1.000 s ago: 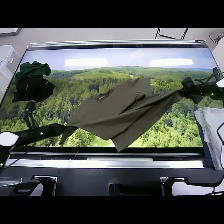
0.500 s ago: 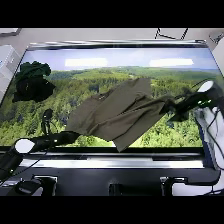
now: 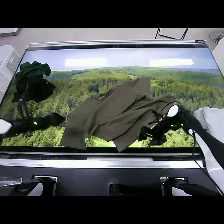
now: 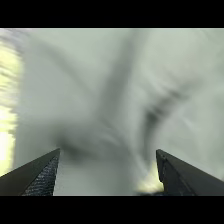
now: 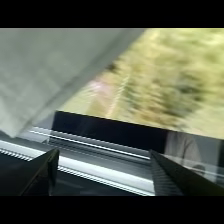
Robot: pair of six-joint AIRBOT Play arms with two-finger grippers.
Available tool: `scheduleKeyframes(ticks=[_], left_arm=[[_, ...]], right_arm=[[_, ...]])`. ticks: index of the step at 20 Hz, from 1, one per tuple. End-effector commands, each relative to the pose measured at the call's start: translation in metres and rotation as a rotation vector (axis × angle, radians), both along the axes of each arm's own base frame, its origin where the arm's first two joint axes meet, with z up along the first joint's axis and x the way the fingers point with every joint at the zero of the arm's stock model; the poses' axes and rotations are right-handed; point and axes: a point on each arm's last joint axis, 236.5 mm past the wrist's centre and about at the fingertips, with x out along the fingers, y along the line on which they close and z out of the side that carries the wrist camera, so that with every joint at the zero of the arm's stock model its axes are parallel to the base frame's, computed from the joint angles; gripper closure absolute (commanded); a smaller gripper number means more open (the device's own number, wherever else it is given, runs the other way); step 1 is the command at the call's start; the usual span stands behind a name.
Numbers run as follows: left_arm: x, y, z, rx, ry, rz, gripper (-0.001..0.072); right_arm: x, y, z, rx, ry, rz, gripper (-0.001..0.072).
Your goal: Fold the clothes and pants, and hang the long-sleeved shirts on hangers.
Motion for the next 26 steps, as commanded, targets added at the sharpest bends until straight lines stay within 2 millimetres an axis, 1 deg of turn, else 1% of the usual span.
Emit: scheduleKeyframes(ticks=[1, 2, 3, 4, 6, 8, 11, 13, 15, 17, 19, 20, 21, 22, 23, 24, 25, 26], left_arm=[[0.023, 0.056, -0.048, -0.01, 0.165, 0.093, 0.0002], [0.026, 0.051, -0.068, -0.049, 0.21, 0.077, 0.0003], [0.034, 0.04, -0.083, -0.113, 0.232, 0.063, 0.0003], [0.044, 0.03, -0.093, -0.175, 0.235, 0.061, 0.0003], [0.068, 0.018, -0.105, -0.232, 0.199, 0.057, 0.0003], [0.092, 0.009, -0.107, -0.243, 0.15, 0.051, 0.0003], [0.122, -0.001, -0.102, -0.176, 0.061, 0.003, 0.0003], [0.132, -0.011, -0.105, -0.164, 0.053, -0.029, 0.0003], [0.132, -0.018, -0.112, -0.146, 0.072, -0.075, 0.0004], [0.129, -0.015, -0.118, -0.114, 0.093, -0.09, 0.0004], [0.119, -0.01, -0.126, -0.071, 0.126, -0.121, 0.0004], [0.113, -0.01, -0.13, -0.057, 0.145, -0.142, 0.0004], [0.108, -0.016, -0.131, -0.066, 0.162, -0.162, 0.001], [0.102, -0.024, -0.132, -0.078, 0.181, -0.187, 0.0109], [0.095, -0.033, -0.133, -0.089, 0.202, -0.218, 0.0174], [0.089, -0.042, -0.134, -0.097, 0.219, -0.246, 0.0231], [0.083, -0.05, -0.133, -0.105, 0.233, -0.273, 0.0232], [0.079, -0.055, -0.133, -0.108, 0.24, -0.29, 0.0291]], right_arm=[[-0.001, 0.026, -0.002, 0.031, -0.032, -0.005, 0.0073], [-0.002, 0.029, -0.002, 0.027, -0.03, -0.004, 0.0081], [-0.004, 0.032, -0.002, 0.026, -0.028, 0.001, 0.0081], [-0.005, 0.034, -0.002, 0.027, -0.027, 0.009, 0.0081], [-0.003, 0.035, -0.002, 0.031, -0.033, 0.002, 0.0081], [-0.001, 0.035, -0.003, 0.025, -0.034, -0.016, 0.0081], [0.002, 0.035, -0.003, 0.023, -0.045, -0.023, 0.0081], [0.007, 0.035, -0.005, 0.022, -0.066, -0.036, 0.0082], [0.009, 0.036, -0.005, 0.022, -0.071, -0.039, 0.0082], [0.009, 0.036, -0.005, 0.021, -0.074, -0.039, 0.0082], [0.012, 0.036, -0.006, 0.02, -0.084, -0.044, 0.0083], [0.013, 0.036, -0.006, 0.019, -0.088, -0.046, 0.0083], [0.014, 0.035, -0.006, 0.019, -0.091, -0.048, 0.0085], [0.014, 0.035, -0.006, 0.019, -0.093, -0.048, 0.0086], [0.014, 0.036, -0.006, 0.019, -0.091, -0.048, 0.0087], [0.013, 0.036, -0.006, 0.02, -0.087, -0.046, 0.0087], [0.011, 0.036, -0.006, 0.021, -0.079, -0.042, 0.0086], [0.008, 0.036, -0.005, 0.023, -0.067, -0.036, 0.0086]])
